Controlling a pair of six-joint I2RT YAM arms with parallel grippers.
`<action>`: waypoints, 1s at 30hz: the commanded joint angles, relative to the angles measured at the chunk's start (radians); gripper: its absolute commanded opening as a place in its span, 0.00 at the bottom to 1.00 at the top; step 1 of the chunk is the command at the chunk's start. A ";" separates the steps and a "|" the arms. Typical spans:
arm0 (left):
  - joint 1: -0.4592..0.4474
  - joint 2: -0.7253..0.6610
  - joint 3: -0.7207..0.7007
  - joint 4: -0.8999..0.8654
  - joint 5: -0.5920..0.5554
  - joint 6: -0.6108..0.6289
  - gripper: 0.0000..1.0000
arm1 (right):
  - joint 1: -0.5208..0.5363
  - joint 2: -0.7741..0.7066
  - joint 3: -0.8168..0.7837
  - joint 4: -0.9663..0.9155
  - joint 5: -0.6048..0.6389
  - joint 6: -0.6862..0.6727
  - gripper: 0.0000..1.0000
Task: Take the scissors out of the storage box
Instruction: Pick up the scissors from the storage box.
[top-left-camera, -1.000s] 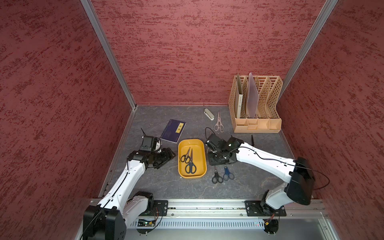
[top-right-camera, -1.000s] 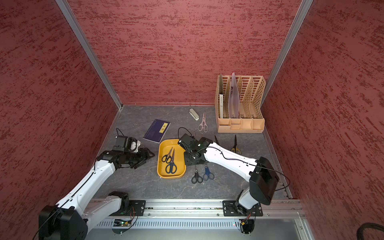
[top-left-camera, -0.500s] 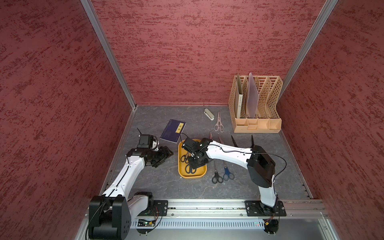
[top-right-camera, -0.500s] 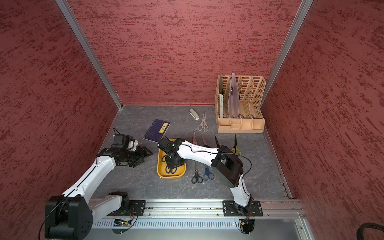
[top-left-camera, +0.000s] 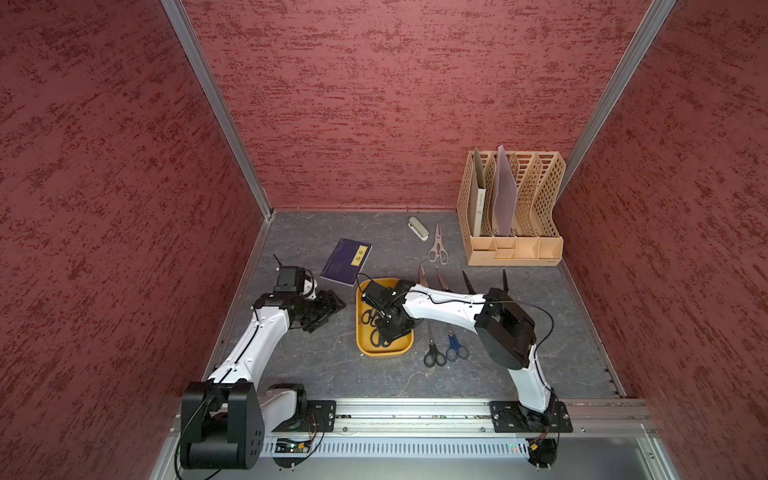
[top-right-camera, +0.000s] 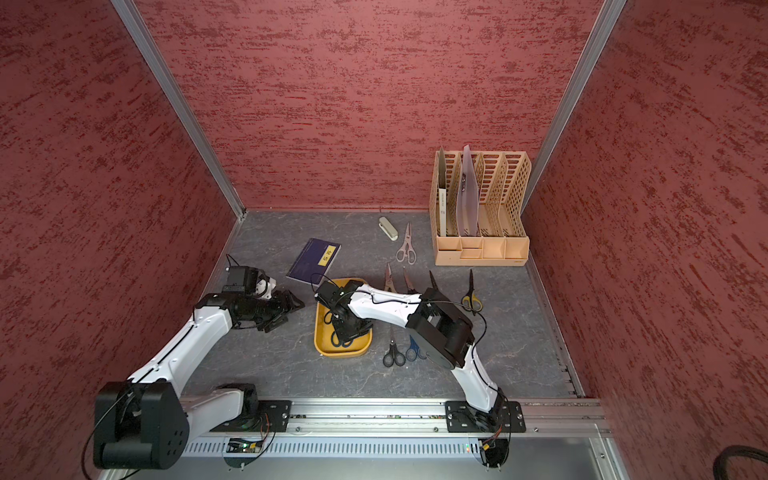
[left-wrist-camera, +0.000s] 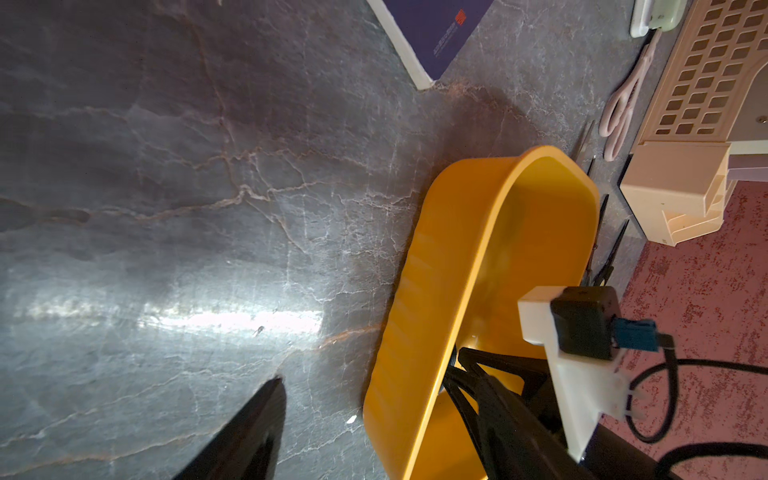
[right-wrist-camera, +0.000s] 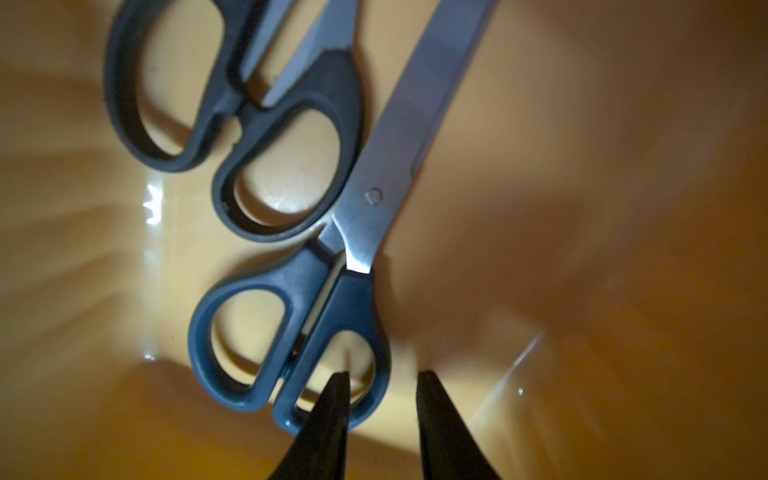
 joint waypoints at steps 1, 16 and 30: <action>0.009 -0.004 0.023 0.005 0.013 0.021 0.76 | 0.000 0.023 0.030 0.002 0.053 -0.002 0.30; 0.017 -0.049 0.015 -0.018 0.007 0.012 0.76 | -0.001 0.000 -0.018 -0.007 0.092 -0.042 0.00; 0.016 -0.114 -0.008 -0.027 0.014 -0.018 0.76 | -0.004 -0.132 0.026 -0.066 0.179 -0.057 0.00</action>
